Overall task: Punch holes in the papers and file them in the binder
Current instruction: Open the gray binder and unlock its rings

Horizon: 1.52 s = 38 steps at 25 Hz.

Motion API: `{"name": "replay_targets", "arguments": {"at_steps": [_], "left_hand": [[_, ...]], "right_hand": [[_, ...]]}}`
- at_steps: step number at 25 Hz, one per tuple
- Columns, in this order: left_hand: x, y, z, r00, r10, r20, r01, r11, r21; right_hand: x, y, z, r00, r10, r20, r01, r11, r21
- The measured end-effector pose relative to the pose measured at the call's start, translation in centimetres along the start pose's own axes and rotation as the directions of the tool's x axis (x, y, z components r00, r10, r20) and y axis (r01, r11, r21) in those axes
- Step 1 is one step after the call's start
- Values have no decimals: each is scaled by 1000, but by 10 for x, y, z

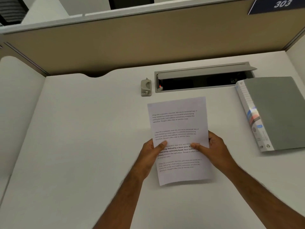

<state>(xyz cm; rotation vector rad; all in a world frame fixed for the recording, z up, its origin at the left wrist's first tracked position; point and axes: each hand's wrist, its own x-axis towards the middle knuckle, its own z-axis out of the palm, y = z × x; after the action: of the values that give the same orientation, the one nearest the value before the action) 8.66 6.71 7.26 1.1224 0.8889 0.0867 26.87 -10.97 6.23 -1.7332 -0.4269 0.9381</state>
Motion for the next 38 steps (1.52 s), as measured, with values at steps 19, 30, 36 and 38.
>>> {"name": "replay_targets", "arguments": {"at_steps": [19,30,36,38], "left_hand": [[-87,25,31,955,294,34,-293,922,254],[-97,-1,34,963,270,26,-259,886,385],[-97,-10,40,968,249,35,-242,886,397],[-96,-13,40,970,243,31,-235,887,397]], "right_hand": [[-85,-27,-14,955,-218,-201,216,976,-30],[-96,-10,-12,972,-188,-141,179,981,-79],[-97,3,-15,987,-145,-68,138,986,-98],[-99,3,-16,993,-120,-16,118,987,-106]]}}
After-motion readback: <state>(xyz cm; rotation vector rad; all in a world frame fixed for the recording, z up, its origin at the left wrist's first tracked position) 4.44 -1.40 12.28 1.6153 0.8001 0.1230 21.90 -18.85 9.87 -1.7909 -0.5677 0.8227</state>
